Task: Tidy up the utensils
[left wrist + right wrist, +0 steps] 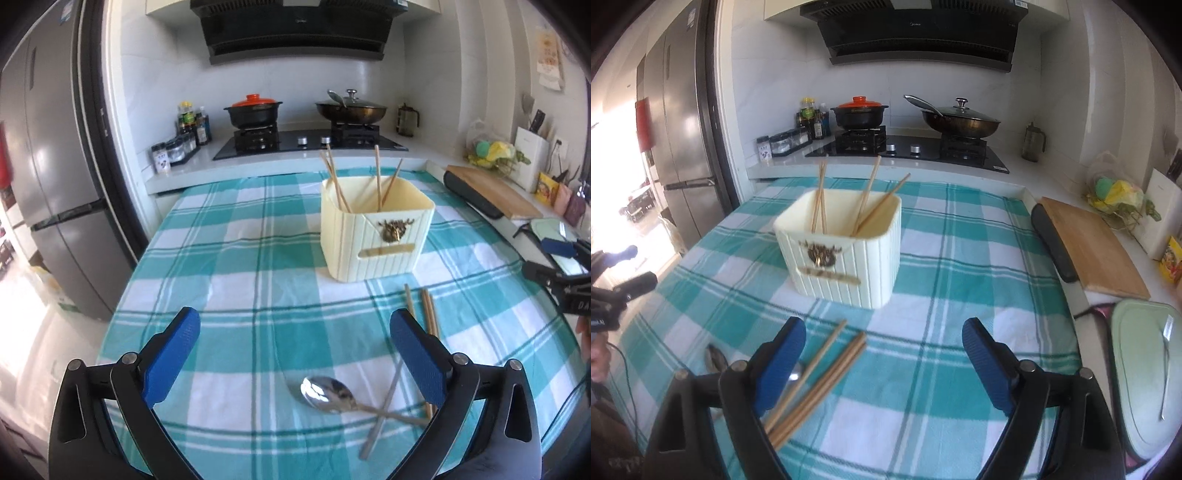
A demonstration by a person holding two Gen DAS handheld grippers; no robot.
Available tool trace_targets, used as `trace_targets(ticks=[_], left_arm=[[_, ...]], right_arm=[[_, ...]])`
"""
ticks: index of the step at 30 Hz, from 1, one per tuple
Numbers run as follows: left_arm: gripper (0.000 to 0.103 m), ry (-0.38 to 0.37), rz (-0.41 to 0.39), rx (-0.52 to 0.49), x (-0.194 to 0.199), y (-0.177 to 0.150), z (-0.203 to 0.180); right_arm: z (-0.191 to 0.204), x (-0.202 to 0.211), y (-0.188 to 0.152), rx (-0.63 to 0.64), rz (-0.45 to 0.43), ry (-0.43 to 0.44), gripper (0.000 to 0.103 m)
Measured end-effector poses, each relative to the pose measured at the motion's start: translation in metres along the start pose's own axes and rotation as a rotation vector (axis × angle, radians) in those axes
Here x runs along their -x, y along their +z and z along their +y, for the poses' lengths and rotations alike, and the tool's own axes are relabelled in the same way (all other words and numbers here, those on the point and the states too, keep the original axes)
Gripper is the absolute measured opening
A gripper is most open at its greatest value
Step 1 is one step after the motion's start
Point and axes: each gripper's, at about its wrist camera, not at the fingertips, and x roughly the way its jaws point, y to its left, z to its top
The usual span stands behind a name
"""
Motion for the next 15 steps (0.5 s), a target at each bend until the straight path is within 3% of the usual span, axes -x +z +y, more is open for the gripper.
trace_targets(ticks=[3, 7, 9, 10, 15], left_arm=[[0.102, 0.006, 0.032, 0.006, 0.009, -0.025, -0.013], [0.102, 0.013, 0.043, -0.012, 0.017, -0.054, -0.031], [0.102, -0.017, 0.059, -0.005, 0.018, -0.064, -0.036], [0.102, -0.034, 0.07, 0.002, 0.018, -0.068, -0.038], [0.102, -0.049, 0.11, -0.006, 0.014, -0.089, -0.041]], right_arm=[[0.008, 0.015, -0.04, 0.013, 0.018, -0.047, 0.091], [0.02, 0.029, -0.081, -0.023, 0.033, -0.044, 0.091], [0.027, 0.032, -0.096, -0.046, 0.037, -0.036, 0.097], [0.029, 0.031, -0.103, -0.063, 0.041, -0.025, 0.103], [0.029, 0.011, -0.132, -0.11, 0.127, -0.027, 0.103]])
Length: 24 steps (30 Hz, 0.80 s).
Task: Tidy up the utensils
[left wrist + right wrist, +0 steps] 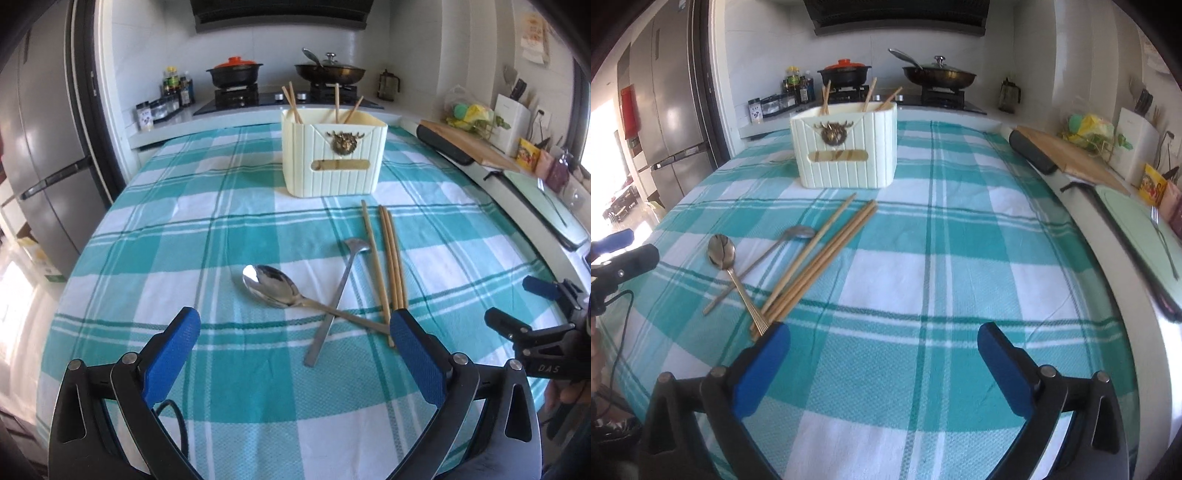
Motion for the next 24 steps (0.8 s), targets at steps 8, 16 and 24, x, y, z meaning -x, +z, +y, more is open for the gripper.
trace_targets(ticks=[8, 16, 24], left_arm=[[0.102, 0.037, 0.087, 0.029, -0.036, -0.028, 0.019], [0.102, 0.032, 0.191, 0.057, -0.071, -0.049, 0.031], [0.103, 0.033, 0.205, 0.052, -0.073, -0.05, 0.03]], right_arm=[[-0.024, -0.036, -0.032, -0.064, 0.1, -0.061, 0.103], [-0.025, -0.039, -0.029, -0.064, 0.097, -0.058, 0.103], [-0.025, -0.039, -0.029, -0.063, 0.094, -0.058, 0.103]])
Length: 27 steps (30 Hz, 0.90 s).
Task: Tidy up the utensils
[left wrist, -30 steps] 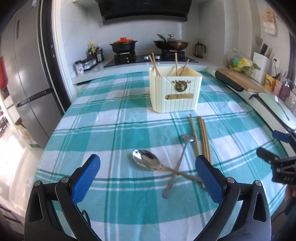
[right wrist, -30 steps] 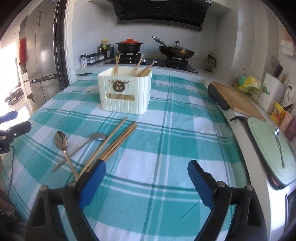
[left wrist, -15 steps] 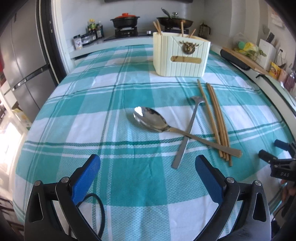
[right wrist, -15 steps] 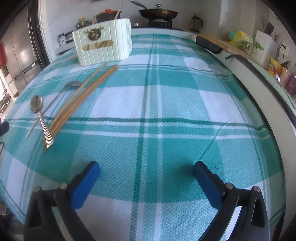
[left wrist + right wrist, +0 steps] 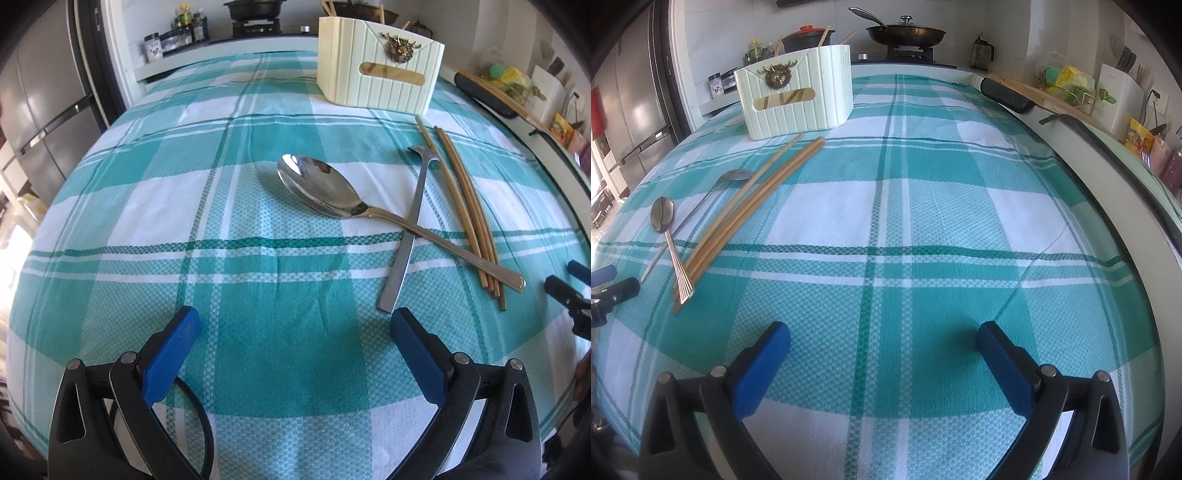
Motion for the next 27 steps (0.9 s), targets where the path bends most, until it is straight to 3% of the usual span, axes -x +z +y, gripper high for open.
trace_targets(ticks=[27], left_arm=[[0.103, -0.002, -0.002, 0.009, -0.0014, 0.0015, 0.0004]], right_arm=[[-0.0001, -0.0003, 0.0001, 0.008, -0.008, 0.002, 0.103]])
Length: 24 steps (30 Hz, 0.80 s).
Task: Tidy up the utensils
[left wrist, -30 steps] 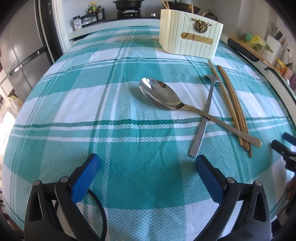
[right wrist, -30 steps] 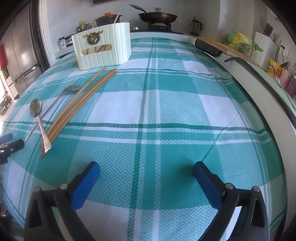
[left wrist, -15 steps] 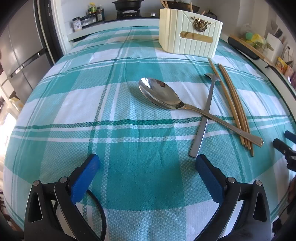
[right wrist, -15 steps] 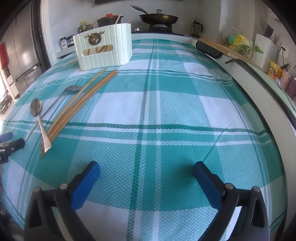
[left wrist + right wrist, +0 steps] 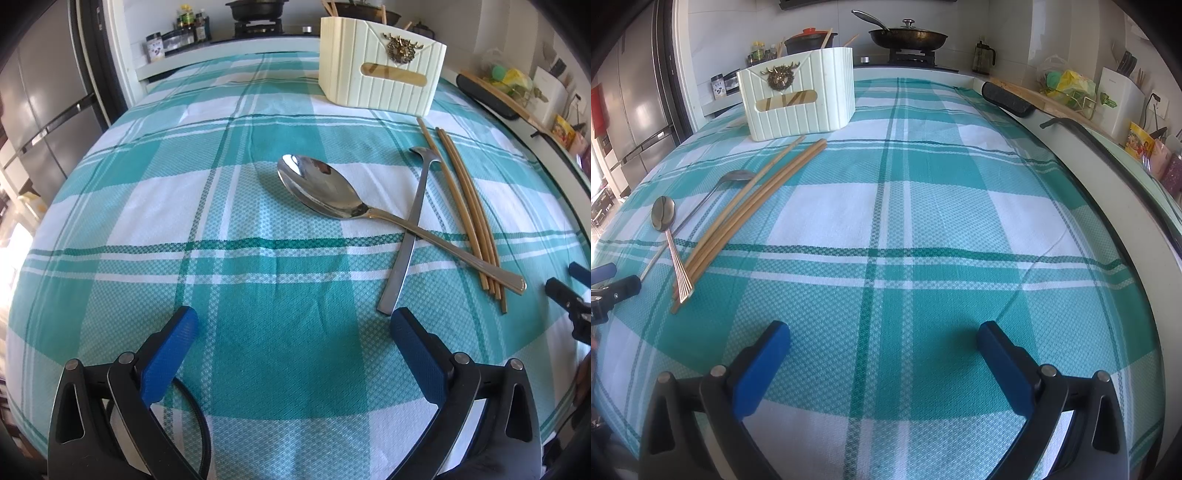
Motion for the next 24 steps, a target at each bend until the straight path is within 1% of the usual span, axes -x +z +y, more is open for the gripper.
trace_targets(ticks=[8, 10, 17, 22, 24], left_arm=[[0.103, -0.004, 0.003, -0.01, 0.0001, 0.0003, -0.0013], [0.103, -0.005, 0.003, -0.027, 0.0003, 0.0002, -0.0033], [0.103, -0.007, 0.018, -0.019, 0.0005, 0.0009, -0.0035], [0.103, -0.012, 0.034, -0.024, -0.0024, 0.0055, -0.0037], [0.103, -0.021, 0.026, -0.028, -0.0018, 0.0049, -0.003]], right_arm=[[-0.0003, 0.0004, 0.0, 0.002, -0.001, 0.004, 0.103], [-0.0001, 0.0007, 0.0002, 0.005, 0.001, 0.005, 0.103], [0.0004, 0.0015, 0.0009, 0.019, 0.023, 0.014, 0.103], [-0.0007, 0.0017, 0.0022, 0.065, 0.064, 0.043, 0.103], [-0.0015, 0.004, -0.0018, 0.078, 0.059, 0.051, 0.103]])
